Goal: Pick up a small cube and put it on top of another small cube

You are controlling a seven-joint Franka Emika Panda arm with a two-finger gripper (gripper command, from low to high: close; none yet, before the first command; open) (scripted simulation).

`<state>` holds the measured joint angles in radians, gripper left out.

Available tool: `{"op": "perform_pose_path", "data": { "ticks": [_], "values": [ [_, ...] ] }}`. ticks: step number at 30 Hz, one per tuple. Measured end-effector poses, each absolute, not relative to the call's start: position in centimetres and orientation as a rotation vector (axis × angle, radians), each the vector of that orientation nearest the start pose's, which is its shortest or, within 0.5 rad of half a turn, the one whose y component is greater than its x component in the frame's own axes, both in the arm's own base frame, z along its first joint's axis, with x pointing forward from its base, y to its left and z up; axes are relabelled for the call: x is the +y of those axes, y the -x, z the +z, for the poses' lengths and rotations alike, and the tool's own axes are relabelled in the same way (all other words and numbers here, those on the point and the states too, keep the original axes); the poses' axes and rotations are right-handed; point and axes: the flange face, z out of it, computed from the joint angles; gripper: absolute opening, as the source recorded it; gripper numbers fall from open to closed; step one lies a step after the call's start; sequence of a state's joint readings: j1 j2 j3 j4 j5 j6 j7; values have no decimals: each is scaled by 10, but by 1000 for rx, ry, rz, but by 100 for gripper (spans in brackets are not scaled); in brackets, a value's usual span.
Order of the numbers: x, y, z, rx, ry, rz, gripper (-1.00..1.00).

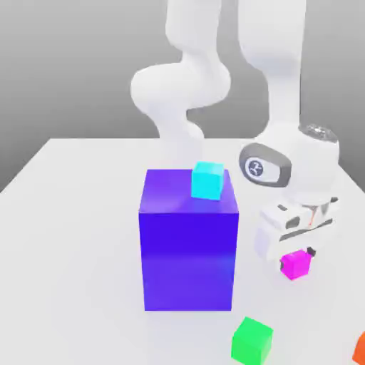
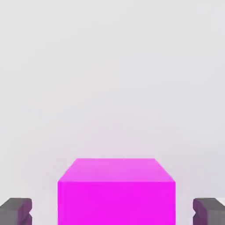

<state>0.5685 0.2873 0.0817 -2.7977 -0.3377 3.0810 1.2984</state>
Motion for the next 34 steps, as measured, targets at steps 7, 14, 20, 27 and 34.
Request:
{"op": "perform_pose_path", "data": {
  "ticks": [7, 14, 20, 27, 34],
  "values": [
    [242, -266, 142, 493, 3096, 3, -100],
    [246, -280, 201, 522, 3067, -22, -100],
    [197, -394, 236, 914, 2943, -30, -100],
    [117, -471, 234, 1235, 2878, -5, -100],
    [115, -471, 185, 1242, 2884, -1, 100]
  ]
}}
